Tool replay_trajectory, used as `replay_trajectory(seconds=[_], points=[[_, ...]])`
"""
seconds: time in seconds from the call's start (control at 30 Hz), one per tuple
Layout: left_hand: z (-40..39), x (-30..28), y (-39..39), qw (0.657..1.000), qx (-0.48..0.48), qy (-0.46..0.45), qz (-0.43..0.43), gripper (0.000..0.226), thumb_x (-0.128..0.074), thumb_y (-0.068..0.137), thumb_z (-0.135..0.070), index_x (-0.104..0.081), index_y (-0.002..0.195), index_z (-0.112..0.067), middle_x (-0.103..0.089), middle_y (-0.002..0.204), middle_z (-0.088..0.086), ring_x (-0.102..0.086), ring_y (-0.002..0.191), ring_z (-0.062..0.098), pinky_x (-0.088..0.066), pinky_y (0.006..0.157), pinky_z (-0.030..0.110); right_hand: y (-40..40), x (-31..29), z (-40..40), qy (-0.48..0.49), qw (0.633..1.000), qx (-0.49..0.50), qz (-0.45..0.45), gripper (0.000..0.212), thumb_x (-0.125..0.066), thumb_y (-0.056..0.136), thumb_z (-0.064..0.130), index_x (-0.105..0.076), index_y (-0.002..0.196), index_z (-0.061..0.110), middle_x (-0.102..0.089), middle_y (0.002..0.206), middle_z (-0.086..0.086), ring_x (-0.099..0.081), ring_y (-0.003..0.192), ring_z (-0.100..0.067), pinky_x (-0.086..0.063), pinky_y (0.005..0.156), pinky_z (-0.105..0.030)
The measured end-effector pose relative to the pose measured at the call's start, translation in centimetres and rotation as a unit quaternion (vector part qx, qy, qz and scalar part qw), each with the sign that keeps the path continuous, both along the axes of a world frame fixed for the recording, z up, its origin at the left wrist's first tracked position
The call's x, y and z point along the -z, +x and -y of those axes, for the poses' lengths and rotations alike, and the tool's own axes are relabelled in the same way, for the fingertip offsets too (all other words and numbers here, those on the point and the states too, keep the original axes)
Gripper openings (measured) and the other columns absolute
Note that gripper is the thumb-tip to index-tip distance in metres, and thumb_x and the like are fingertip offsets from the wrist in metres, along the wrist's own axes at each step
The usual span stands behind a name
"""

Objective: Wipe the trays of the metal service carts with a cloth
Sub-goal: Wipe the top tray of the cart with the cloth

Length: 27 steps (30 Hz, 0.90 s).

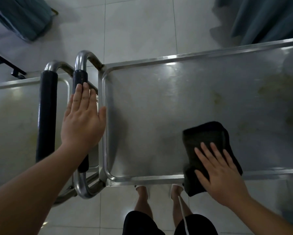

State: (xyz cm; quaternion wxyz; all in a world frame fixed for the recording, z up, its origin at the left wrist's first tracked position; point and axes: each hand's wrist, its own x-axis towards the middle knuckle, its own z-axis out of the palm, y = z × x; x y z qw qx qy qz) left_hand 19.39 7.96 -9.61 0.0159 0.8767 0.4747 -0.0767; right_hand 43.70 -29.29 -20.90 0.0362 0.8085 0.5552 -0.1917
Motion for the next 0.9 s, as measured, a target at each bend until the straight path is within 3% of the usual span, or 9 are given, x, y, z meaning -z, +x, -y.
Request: replay_trajectory(seconds=[0.13,0.3,0.57,0.73,0.9], points=[[0.0,0.0,-0.1,1.0,0.003,-0.002,0.003,0.074,-0.01,0.111,-0.058,-0.008,0.169,-0.012,0.013,0.177,0.002,0.022,0.159,0.01,0.005,0.132,0.04,1.4,-0.1,-0.5,0.0,1.0,-0.011,-0.007,0.071,-0.028,0.104,0.065,-0.023,0.167,0.032,-0.016,0.175,0.006,-0.014,0.162,-0.023,-0.014,0.129,-0.053],[-0.3,0.3,-0.4,1.0,0.013,0.009,-0.003,0.076,-0.012,0.111,-0.06,-0.011,0.168,-0.01,0.011,0.177,0.004,0.021,0.16,0.011,0.006,0.131,0.039,7.7,-0.1,-10.1,0.022,0.999,0.013,0.019,0.077,-0.033,0.097,0.064,-0.031,0.165,0.029,-0.024,0.173,0.003,-0.019,0.16,-0.024,-0.015,0.128,-0.052],[-0.3,0.5,-0.4,1.0,0.016,0.023,-0.003,0.076,-0.015,0.111,-0.059,-0.013,0.168,-0.01,0.008,0.177,0.005,0.019,0.161,0.011,0.007,0.131,0.037,20.0,-0.4,-25.8,0.011,1.0,0.028,0.004,0.081,-0.008,0.095,0.071,-0.006,0.168,0.036,0.003,0.176,0.009,0.001,0.162,-0.02,-0.001,0.129,-0.049],[-0.5,0.4,-0.5,1.0,0.005,0.014,0.006,0.073,-0.012,0.111,-0.058,-0.008,0.169,-0.013,0.01,0.177,0.002,0.02,0.16,0.008,0.008,0.13,0.036,20.0,-0.2,-26.0,0.026,0.999,0.023,0.013,0.078,-0.011,0.097,0.068,-0.007,0.168,0.035,0.002,0.176,0.009,0.001,0.162,-0.02,-0.002,0.129,-0.049],[-0.3,0.1,-0.2,1.0,-0.006,0.003,0.013,0.071,-0.012,0.112,-0.056,-0.007,0.169,-0.014,0.01,0.177,0.001,0.02,0.16,0.008,0.006,0.131,0.037,15.3,-0.2,-18.4,0.04,0.999,0.014,0.018,0.077,-0.019,0.099,0.063,-0.018,0.168,0.03,-0.012,0.175,0.006,-0.01,0.162,-0.022,-0.006,0.129,-0.047]])
